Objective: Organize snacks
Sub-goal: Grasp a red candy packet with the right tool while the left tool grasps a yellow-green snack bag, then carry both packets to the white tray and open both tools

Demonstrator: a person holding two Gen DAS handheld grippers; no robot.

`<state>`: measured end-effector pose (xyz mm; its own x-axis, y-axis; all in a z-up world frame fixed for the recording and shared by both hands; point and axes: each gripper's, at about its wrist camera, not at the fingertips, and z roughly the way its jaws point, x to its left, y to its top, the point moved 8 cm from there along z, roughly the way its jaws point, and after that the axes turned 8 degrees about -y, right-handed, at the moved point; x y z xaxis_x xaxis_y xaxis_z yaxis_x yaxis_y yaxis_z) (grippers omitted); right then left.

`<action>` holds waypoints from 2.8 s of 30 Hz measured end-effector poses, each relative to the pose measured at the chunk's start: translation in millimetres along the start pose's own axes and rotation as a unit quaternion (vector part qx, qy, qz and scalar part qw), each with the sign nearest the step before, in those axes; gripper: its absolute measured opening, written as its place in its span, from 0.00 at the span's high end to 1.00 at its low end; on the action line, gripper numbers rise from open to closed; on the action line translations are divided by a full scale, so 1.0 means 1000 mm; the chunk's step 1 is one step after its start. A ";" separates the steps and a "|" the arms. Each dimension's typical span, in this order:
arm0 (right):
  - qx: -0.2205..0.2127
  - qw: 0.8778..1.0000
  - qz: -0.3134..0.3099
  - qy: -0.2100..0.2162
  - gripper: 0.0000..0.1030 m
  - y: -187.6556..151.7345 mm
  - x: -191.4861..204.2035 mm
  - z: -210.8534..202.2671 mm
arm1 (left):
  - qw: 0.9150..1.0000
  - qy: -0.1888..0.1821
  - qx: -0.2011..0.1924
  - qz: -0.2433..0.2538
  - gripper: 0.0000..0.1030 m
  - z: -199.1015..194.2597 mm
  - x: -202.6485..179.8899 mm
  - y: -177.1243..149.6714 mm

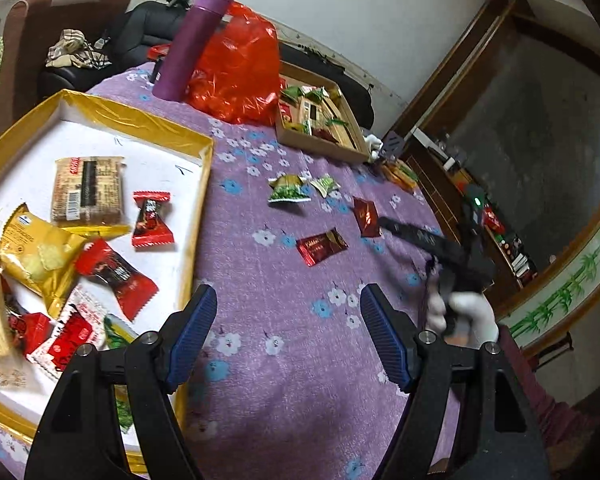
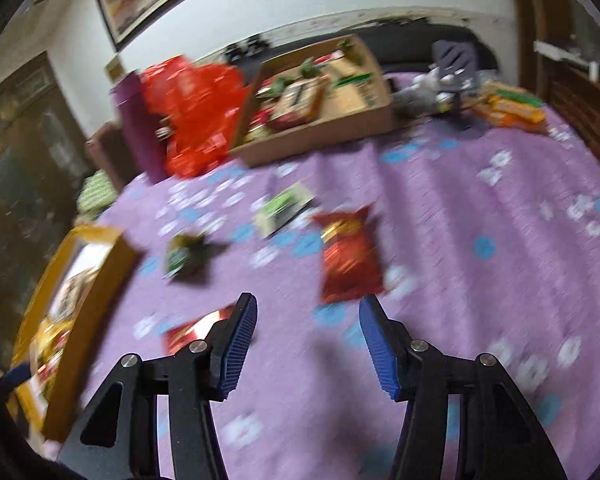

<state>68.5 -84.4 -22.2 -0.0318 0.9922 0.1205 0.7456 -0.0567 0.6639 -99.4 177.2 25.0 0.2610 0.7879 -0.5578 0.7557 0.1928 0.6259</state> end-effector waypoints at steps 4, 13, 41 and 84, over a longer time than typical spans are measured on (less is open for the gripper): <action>-0.004 1.000 -0.001 -0.025 0.39 0.016 -0.006 0.021 | 1.000 0.000 0.015 -0.001 0.28 0.010 -0.005 0.001; 0.018 0.999 0.003 -0.031 0.50 0.013 0.004 0.058 | 0.998 0.038 0.024 0.050 0.28 0.050 -0.023 0.041; 0.026 0.999 0.021 0.034 0.67 0.011 0.004 0.057 | 0.961 0.177 0.122 0.173 0.65 0.226 0.016 0.081; -0.003 0.989 -0.084 0.123 0.68 0.012 0.170 -0.034 | 0.973 0.166 -0.141 -0.083 0.64 -0.095 0.136 0.045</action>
<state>49.9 80.3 31.3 -0.3166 0.9308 0.1829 0.7117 0.1057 0.6945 -87.3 348.0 29.1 -0.0941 0.8688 -0.4861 0.5646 0.4488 0.6927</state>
